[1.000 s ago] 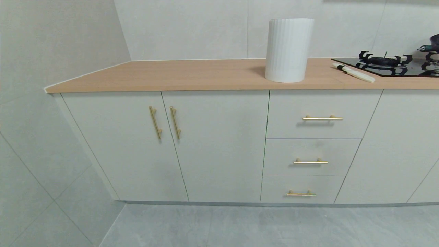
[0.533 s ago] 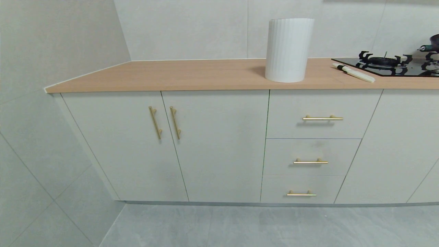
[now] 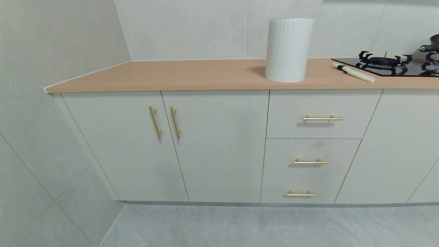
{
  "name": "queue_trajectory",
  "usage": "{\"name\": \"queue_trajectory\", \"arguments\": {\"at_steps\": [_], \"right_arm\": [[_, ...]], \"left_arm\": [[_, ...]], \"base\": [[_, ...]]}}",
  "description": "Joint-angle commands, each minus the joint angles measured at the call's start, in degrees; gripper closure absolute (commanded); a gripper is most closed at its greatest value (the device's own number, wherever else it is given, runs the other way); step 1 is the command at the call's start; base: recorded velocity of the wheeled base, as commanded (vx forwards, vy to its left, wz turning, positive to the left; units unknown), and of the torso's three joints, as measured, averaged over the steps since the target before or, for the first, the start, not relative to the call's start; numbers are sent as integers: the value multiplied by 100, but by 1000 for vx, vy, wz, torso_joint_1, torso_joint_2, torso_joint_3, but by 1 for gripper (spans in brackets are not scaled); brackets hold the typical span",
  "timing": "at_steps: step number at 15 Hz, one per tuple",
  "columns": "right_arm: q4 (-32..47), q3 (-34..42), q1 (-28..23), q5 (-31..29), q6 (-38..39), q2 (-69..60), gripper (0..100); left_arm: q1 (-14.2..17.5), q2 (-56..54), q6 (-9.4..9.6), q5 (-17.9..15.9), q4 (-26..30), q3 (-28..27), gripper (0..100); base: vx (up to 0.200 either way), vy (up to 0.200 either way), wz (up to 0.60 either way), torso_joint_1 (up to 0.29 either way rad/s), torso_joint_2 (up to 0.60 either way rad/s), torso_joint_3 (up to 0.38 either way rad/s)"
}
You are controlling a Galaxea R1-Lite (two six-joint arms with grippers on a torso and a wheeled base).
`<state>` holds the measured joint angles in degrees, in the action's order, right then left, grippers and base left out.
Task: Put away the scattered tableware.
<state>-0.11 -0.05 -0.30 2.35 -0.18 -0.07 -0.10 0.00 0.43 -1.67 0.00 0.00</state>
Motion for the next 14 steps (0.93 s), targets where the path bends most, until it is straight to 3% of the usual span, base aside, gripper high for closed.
{"name": "queue_trajectory", "arguments": {"at_steps": [1,9,14], "right_arm": [[20,5,4,-16,36,7,0],[20,5,4,-7,36,16,0],[20,5,-5,-7,36,16,0]], "left_arm": [[1,9,1,0,0,0,0],[1,9,1,0,0,0,0],[1,9,1,-9,-9,0,0]], "base": [[0,0,0,0,0,0],[0,0,0,0,0,0],[200,0,0,3,0,1]]}}
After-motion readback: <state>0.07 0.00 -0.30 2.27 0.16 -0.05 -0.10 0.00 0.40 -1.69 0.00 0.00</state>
